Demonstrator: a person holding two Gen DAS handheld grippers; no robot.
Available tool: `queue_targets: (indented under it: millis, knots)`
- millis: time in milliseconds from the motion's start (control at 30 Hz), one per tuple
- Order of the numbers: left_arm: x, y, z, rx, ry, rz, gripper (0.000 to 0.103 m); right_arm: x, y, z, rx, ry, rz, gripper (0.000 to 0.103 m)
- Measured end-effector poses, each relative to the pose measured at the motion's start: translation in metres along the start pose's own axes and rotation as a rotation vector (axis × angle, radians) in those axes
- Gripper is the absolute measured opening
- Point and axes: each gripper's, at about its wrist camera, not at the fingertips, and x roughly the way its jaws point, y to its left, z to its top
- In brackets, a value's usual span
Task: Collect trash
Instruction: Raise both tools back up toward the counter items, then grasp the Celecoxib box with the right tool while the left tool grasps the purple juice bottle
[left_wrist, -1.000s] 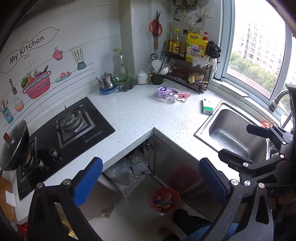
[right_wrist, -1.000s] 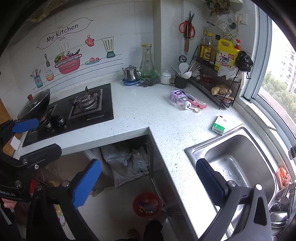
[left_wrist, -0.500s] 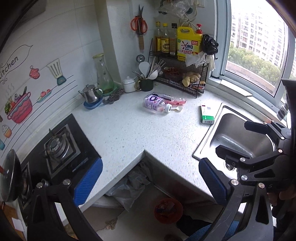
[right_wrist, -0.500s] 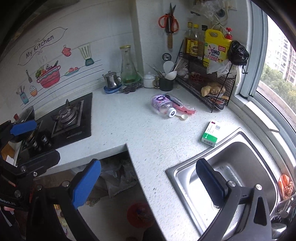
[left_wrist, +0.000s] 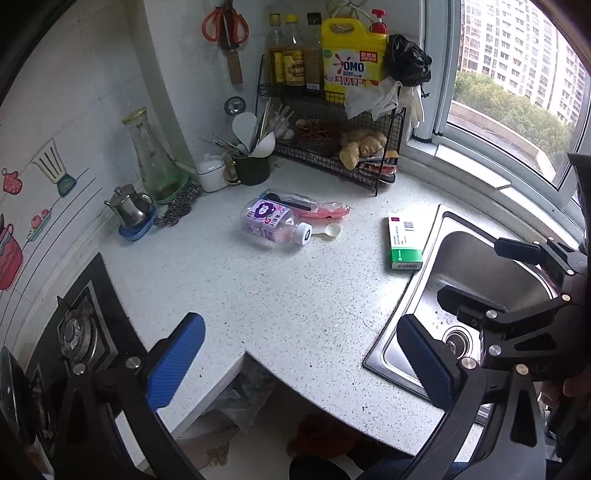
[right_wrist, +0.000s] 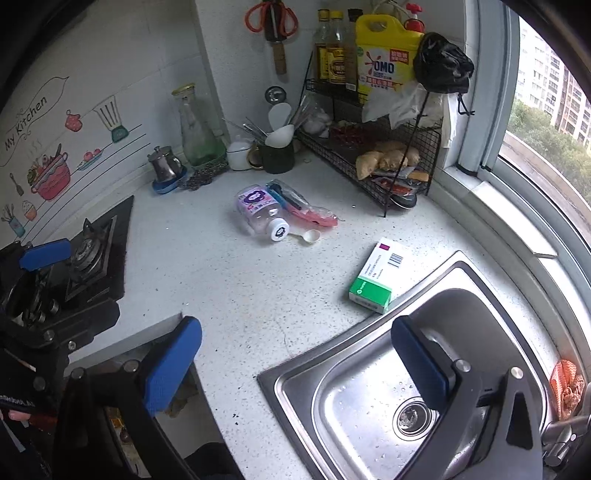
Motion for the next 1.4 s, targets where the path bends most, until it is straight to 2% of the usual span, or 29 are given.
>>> queue_targets:
  millis: [33, 300, 500, 767, 1000, 1033, 1167, 1233, 1267, 1400]
  knots:
    - [0.007, -0.001, 0.005, 0.006, 0.008, -0.007, 0.103, 0.004, -0.005, 0.003, 0.018, -0.007, -0.035, 0.103]
    - [0.078, -0.007, 0.047, 0.046, 0.071, -0.073, 0.103, 0.046, -0.043, 0.025, 0.104, 0.06, -0.098, 0.103]
    - [0.146, -0.011, 0.07, 0.13, 0.127, -0.127, 0.103, 0.092, -0.071, 0.037, 0.197, 0.124, -0.17, 0.103]
    - [0.214, -0.003, 0.082, 0.143, 0.19, -0.17, 0.103, 0.157, -0.098, 0.044, 0.274, 0.196, -0.23, 0.103]
    - [0.236, 0.006, 0.081, 0.14, 0.21, -0.161, 0.103, 0.191, -0.108, 0.044, 0.252, 0.229, -0.258, 0.102]
    - [0.238, 0.008, 0.08, 0.131, 0.219, -0.166, 0.103, 0.194, -0.109, 0.043, 0.249, 0.237, -0.259, 0.101]
    - [0.244, 0.013, 0.073, 0.119, 0.235, -0.176, 0.103, 0.201, -0.106, 0.04, 0.233, 0.259, -0.247, 0.083]
    - [0.247, 0.016, 0.07, 0.118, 0.242, -0.174, 0.103, 0.204, -0.102, 0.039, 0.224, 0.267, -0.23, 0.077]
    - [0.248, 0.017, 0.068, 0.118, 0.244, -0.175, 0.103, 0.206, -0.1, 0.038, 0.225, 0.277, -0.206, 0.07]
    - [0.246, 0.024, 0.066, 0.12, 0.242, -0.168, 0.103, 0.202, -0.095, 0.035, 0.215, 0.276, -0.19, 0.067]
